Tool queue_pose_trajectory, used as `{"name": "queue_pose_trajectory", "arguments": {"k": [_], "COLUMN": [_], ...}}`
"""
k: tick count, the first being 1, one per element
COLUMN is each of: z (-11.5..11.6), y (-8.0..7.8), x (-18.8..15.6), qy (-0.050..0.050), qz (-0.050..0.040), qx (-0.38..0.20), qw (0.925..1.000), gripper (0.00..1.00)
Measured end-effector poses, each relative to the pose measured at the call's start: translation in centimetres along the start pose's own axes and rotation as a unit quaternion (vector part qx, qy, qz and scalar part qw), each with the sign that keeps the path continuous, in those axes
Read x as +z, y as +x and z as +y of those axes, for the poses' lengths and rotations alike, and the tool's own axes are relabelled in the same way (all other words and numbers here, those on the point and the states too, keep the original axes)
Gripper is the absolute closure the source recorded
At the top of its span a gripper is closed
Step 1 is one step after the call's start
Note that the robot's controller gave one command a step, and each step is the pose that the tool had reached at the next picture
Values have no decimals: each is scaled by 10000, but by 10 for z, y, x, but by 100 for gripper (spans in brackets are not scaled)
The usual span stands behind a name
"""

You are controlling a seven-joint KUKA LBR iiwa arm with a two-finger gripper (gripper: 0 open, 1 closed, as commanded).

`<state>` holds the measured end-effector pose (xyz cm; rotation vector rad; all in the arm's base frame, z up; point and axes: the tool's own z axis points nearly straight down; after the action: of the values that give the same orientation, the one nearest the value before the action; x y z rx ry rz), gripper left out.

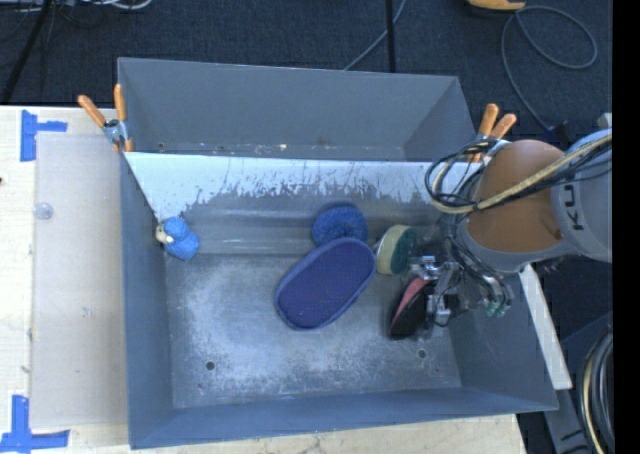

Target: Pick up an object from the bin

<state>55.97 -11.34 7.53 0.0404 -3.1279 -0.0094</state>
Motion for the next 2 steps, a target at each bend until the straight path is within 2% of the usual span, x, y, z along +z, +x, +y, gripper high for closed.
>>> {"name": "queue_pose_trajectory", "arguments": {"k": [2], "z": [0], "y": [-1], "x": [1], "qy": [-2], "qz": [11], "qx": [14], "qw": [10000], "gripper": [100]}}
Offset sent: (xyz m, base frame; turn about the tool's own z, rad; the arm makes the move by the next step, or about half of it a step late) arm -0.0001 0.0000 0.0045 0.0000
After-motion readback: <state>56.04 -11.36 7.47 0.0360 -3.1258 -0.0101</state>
